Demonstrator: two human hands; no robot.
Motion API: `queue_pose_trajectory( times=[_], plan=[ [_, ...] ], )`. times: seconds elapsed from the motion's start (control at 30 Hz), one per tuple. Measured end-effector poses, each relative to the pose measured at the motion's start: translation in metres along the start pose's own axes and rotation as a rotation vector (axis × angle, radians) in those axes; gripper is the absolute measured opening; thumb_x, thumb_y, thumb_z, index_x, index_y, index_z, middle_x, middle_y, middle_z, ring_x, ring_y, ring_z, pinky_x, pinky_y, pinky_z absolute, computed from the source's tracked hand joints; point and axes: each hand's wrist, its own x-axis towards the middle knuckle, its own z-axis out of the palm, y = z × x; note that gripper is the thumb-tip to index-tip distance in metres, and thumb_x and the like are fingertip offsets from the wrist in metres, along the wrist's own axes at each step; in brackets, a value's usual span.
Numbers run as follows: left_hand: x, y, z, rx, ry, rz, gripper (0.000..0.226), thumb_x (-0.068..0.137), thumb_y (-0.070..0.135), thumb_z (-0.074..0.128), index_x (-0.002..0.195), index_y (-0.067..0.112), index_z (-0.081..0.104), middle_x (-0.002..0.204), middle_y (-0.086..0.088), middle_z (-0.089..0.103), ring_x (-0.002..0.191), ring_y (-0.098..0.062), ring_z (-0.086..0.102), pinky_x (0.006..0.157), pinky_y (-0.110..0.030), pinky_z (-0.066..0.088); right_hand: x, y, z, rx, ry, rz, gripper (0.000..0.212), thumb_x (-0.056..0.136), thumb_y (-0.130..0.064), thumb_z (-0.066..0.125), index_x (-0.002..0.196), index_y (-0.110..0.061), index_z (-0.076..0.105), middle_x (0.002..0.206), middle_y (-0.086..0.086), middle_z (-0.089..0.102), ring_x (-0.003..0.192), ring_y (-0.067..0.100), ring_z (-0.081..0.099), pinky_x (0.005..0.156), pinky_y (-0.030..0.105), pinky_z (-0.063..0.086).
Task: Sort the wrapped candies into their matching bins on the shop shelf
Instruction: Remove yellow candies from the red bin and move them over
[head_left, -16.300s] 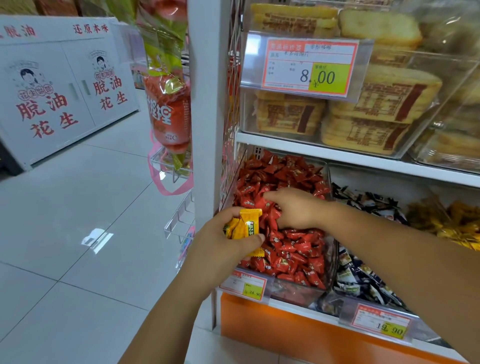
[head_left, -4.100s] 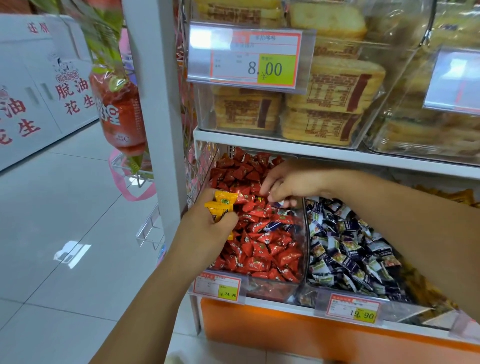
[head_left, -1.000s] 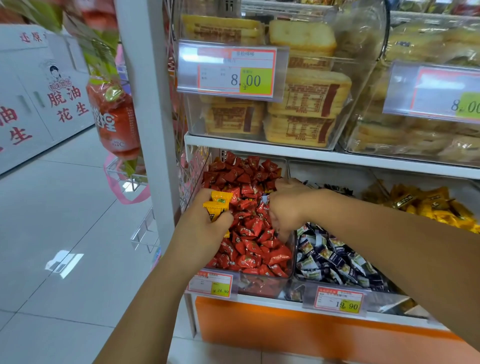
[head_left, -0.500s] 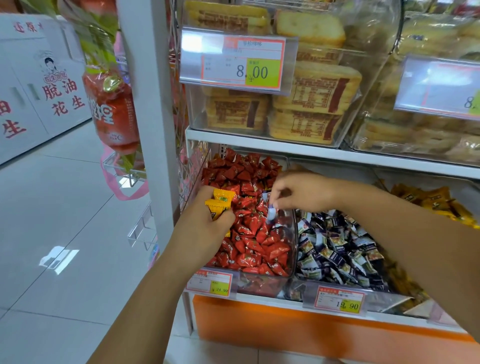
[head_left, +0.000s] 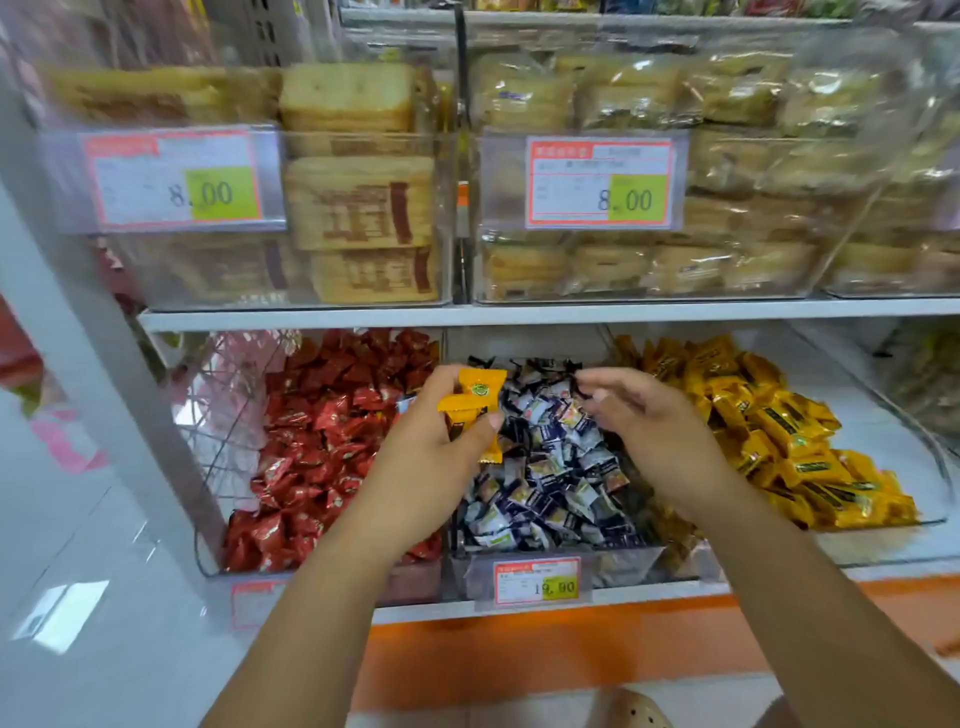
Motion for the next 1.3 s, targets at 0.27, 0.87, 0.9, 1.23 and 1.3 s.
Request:
queue_pose_trajectory(
  times=[0.27, 0.87, 0.9, 1.23, 1.3],
  plan=[
    [0.060, 0.040, 0.145, 0.126, -0.194, -0.029, 0.032, 0.096, 0.032, 0.054, 0.126, 0.022, 0.047, 0.101, -0.001, 0.061, 0.080, -0.019, 0.057, 0.061, -0.029, 0.042, -0.019, 0.040, -0.098, 0.411, 0.442, 0.174, 0.023, 0.093, -0.010, 0.056, 0.099, -0.028, 0.068, 0.090, -0.004, 0.071, 0.066, 0.012, 0.063, 0.055, 0.028, 0.048],
    [0.192, 0.044, 0.299, 1.050, -0.542, 0.049, 0.066, 0.089, 0.074, 0.015, 0.147, 0.050, -0.006, 0.159, 0.012, -0.017, 0.146, -0.026, -0.018, 0.102, -0.072, -0.016, 0.011, 0.125, -0.162, -0.041, 0.436, 0.330, 0.047, 0.095, -0.007, 0.034, 0.134, -0.026, 0.053, 0.120, 0.006, 0.064, 0.099, 0.026, 0.063, 0.084, 0.041, 0.052],
    [0.191, 0.047, 0.293, 1.007, -0.550, 0.056, 0.064, 0.090, 0.072, 0.018, 0.147, 0.051, -0.003, 0.159, 0.013, -0.014, 0.146, -0.025, -0.017, 0.103, -0.071, -0.016, 0.012, 0.122, -0.160, -0.052, 0.429, 0.319, 0.047, 0.095, -0.007, 0.034, 0.135, -0.024, 0.052, 0.123, 0.007, 0.063, 0.102, 0.025, 0.062, 0.086, 0.040, 0.051],
    [0.076, 0.051, 0.110, 0.636, -0.153, 0.102, 0.047, 0.098, 0.042, 0.043, 0.144, 0.035, 0.037, 0.129, -0.004, 0.053, 0.118, -0.018, 0.048, 0.093, -0.027, 0.039, -0.005, 0.082, -0.138, -0.220, 0.364, 0.058, 0.027, 0.095, -0.016, 0.052, 0.114, -0.029, 0.067, 0.094, 0.003, 0.065, 0.068, 0.018, 0.057, 0.075, 0.033, 0.050],
    [0.044, 0.028, 0.067, 0.666, -0.079, 0.008, 0.051, 0.097, 0.039, 0.047, 0.146, 0.032, 0.036, 0.147, -0.005, 0.037, 0.137, -0.020, 0.030, 0.112, -0.030, 0.026, -0.009, 0.061, -0.120, -0.197, 0.264, -0.014, 0.026, 0.096, -0.018, 0.051, 0.109, -0.034, 0.066, 0.089, -0.003, 0.059, 0.059, 0.009, 0.048, 0.053, 0.024, 0.038]
  ],
)
